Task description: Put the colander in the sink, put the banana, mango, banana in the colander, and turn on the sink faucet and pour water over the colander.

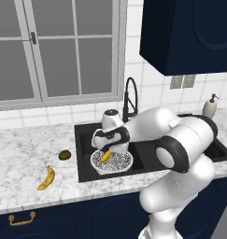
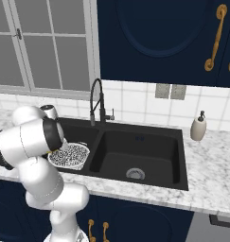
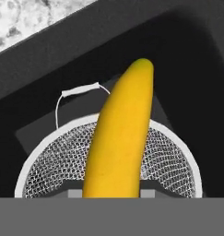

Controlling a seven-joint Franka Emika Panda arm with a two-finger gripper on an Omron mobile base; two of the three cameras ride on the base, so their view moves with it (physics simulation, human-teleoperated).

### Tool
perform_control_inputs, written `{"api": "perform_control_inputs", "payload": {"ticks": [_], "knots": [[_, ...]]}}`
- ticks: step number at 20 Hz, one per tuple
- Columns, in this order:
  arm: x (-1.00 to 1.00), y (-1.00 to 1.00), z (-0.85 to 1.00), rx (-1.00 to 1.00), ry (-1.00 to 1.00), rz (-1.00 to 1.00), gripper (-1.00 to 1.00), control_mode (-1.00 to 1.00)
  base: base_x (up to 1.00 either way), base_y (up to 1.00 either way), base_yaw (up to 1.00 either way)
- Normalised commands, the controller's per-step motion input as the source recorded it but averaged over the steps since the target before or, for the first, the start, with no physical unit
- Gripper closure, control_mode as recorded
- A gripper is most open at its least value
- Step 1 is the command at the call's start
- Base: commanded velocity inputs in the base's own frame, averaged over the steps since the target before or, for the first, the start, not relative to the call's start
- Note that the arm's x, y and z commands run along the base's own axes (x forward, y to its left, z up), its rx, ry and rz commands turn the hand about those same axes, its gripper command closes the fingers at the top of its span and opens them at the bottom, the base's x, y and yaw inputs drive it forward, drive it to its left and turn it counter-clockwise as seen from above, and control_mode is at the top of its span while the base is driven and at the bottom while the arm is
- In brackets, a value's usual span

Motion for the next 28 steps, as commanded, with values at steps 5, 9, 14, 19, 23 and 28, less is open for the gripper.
{"api": "perform_control_inputs", "payload": {"ticks": [5,9,14,19,23,28], "knots": [[0.28,-0.05,-0.28,0.00,0.00,0.00,1.00,-1.00,0.00,0.00,0.00],[0.23,-0.08,-0.39,0.00,0.00,0.00,1.00,-1.00,0.00,0.00,0.00],[0.27,-0.04,-0.49,0.00,0.00,0.00,1.00,-1.00,0.00,0.00,0.00],[0.14,0.00,-0.31,0.00,0.00,0.00,-1.00,-1.00,0.00,0.00,0.00],[0.01,0.00,-0.04,0.00,0.00,0.00,-1.00,-1.00,0.00,0.00,0.00],[-0.02,0.00,0.02,0.00,-0.01,0.00,-1.00,-1.00,0.00,0.00,0.00]]}}
